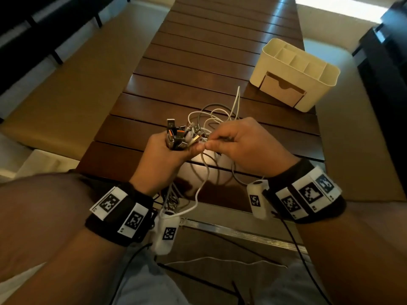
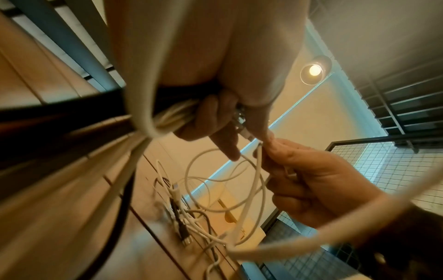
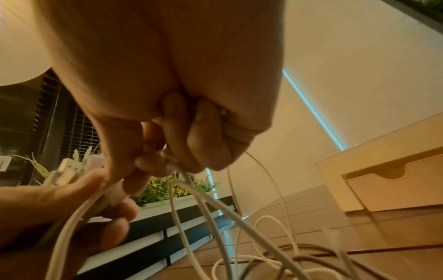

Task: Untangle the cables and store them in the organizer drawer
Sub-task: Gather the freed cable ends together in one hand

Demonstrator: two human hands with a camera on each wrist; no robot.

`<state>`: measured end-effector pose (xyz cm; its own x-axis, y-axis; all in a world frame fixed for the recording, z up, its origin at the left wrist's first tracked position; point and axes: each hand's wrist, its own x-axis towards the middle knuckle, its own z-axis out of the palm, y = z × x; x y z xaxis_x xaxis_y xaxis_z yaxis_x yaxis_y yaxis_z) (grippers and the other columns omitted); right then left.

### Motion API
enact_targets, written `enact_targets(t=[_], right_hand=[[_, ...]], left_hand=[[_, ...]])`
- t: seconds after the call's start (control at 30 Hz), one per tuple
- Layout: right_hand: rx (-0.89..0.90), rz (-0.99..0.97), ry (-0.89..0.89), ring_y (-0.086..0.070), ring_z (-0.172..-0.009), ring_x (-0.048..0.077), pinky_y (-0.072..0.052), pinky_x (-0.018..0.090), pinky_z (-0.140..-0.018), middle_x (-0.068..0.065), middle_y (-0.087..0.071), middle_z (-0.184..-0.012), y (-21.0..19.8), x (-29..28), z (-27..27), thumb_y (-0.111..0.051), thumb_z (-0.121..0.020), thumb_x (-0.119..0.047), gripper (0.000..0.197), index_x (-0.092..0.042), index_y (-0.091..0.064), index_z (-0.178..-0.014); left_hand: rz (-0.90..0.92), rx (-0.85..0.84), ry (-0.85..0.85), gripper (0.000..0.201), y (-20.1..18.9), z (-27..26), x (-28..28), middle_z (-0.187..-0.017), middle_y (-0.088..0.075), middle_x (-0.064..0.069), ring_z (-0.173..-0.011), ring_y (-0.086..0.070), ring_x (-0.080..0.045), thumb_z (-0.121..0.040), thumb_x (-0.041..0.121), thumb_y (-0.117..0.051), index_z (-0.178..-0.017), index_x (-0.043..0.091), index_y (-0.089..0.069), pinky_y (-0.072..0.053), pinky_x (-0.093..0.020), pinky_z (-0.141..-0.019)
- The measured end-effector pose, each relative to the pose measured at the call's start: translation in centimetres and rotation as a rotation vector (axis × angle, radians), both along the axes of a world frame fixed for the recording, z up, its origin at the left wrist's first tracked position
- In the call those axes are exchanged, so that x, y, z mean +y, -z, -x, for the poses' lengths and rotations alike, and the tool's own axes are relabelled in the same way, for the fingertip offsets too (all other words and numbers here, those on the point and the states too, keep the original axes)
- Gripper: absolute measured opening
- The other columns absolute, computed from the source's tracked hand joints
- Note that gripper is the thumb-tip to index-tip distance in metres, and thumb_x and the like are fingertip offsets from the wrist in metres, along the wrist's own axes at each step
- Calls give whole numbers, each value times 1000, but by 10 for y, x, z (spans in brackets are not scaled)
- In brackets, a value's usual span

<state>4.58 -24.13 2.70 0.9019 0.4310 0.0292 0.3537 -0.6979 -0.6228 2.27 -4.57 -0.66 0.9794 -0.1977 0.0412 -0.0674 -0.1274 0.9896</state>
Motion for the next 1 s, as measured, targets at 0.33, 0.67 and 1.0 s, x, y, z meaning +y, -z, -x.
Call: enact_targets(t=[0.33, 0.67, 1.0], right_hand=[[-21, -44, 46, -55, -57, 7, -42, 17, -55, -7, -63, -70, 2, 2, 2, -59, -98, -34, 19, -22, -72, -93], [207, 100, 94, -63, -81, 15, -51, 36, -72, -6, -67, -85, -10, -30, -8, -57, -97, -41, 17, -31, -70, -92], [279, 272, -109, -63, -82, 1, -49, 22, -74, -14, -69, -90, -11, -12, -3, -60, -95, -42, 20, -30, -74, -102]], left_hand=[[160, 43, -129, 18, -9, -5, 14, -67, -66, -7, -60, -51, -26, -88, 9, -70, -75, 19, -75, -43, -34, -58], [-144, 151, 146, 14, -4, -12, 48, -67, -70, -7, -51, -48, -11, -83, 19, -77, -81, 5, -73, -36, -20, -49], [-164, -34, -19, 17, -10, -12, 30, -95, -77, 3, -90, -72, -9, -86, 27, -74, -98, 16, -76, -55, -29, -83]])
